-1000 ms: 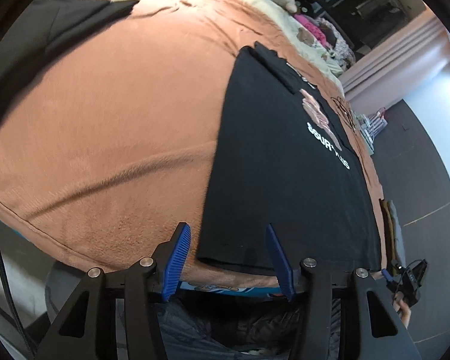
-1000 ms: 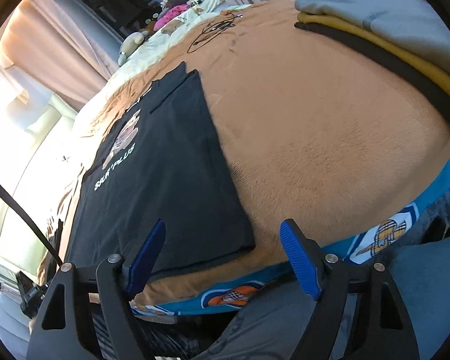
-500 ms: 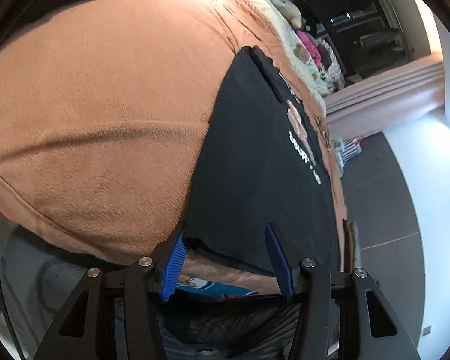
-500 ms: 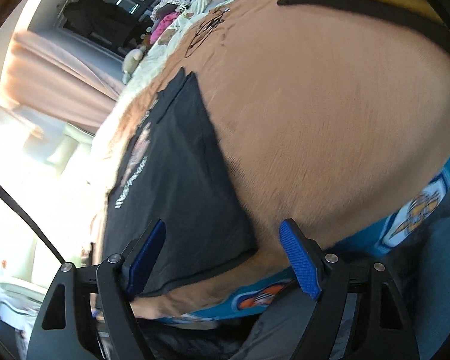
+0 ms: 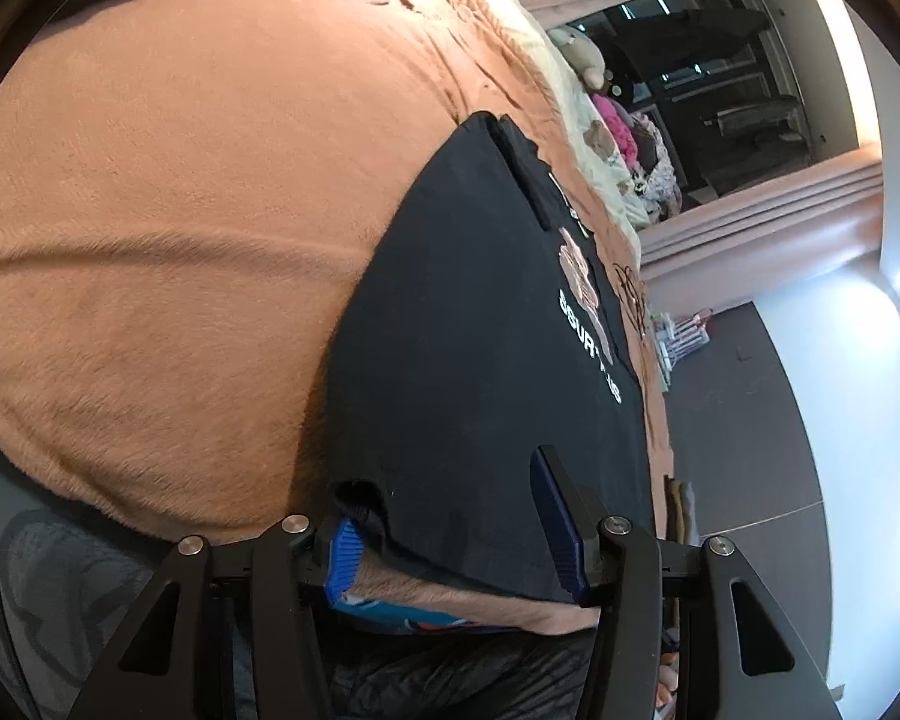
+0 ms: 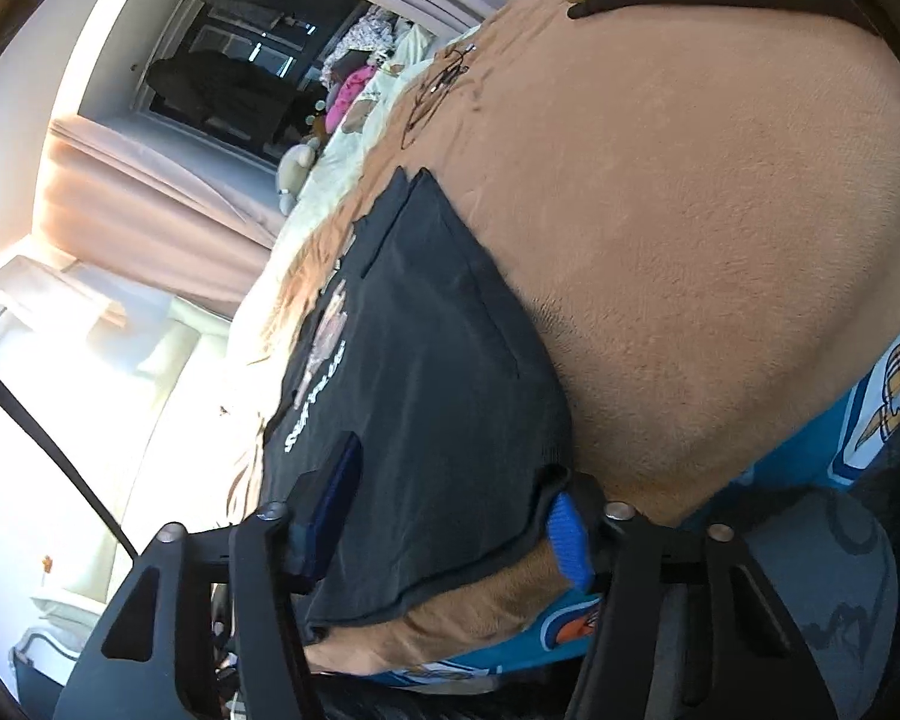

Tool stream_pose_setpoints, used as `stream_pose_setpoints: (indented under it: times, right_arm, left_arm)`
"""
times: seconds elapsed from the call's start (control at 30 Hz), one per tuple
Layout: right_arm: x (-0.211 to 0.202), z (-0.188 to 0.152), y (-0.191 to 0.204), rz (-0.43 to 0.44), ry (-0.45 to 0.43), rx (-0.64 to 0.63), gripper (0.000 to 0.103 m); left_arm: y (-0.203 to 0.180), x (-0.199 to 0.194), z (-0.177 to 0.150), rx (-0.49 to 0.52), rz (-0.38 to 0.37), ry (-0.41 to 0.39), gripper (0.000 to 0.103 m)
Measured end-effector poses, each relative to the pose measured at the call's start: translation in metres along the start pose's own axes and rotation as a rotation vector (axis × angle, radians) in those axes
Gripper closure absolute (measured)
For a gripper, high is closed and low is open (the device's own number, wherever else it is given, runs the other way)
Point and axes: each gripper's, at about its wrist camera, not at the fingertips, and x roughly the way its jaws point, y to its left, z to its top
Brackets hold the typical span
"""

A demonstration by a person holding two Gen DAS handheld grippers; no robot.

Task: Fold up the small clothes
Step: 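Lower both tools to the T-shirt strip's hem end and close on it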

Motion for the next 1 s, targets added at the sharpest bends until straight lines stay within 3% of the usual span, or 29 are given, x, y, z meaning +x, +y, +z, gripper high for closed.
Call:
stream_pose_setpoints:
  times: [0.33,0.5,0.6,0.67,0.7,0.77,1.0]
  right_arm:
    - [0.015,0.005,0.006,-0.025,-0.014,0.025,0.057]
    - [0.017,0.008,0.012,-0.043,-0.009,0.02,0.06]
    - [0.017,0.012,0.011,-0.065,-0.005,0.017,0.073]
    - [0.015,0.015,0.009,-0.076,-0.004,0.031,0.096]
    - [0.013,0.016,0.008,-0.081,-0.004,0.04,0.101]
    - [0.006,0.018,0.011,-0.079,-0.016,0.048,0.103]
    - [-0.024,0.014,0.04,-0.017,-0.057,-0.003,0.103]
  left_arm:
    - [-0.002,0.023,0.014,-0.017,0.094,-0.049,0.064]
    - [-0.003,0.032,0.02,-0.021,0.133,-0.056,0.083]
    - [-0.001,0.035,0.023,-0.034,0.152,-0.056,0.093]
    - [0.001,0.033,0.023,-0.05,0.15,-0.06,0.096]
    - [0.001,0.029,0.023,-0.048,0.155,-0.068,0.1]
    - [-0.003,0.022,0.024,-0.035,0.171,-0.091,0.101]
    - [-0.024,-0.007,0.025,0.016,0.098,-0.132,0.101]
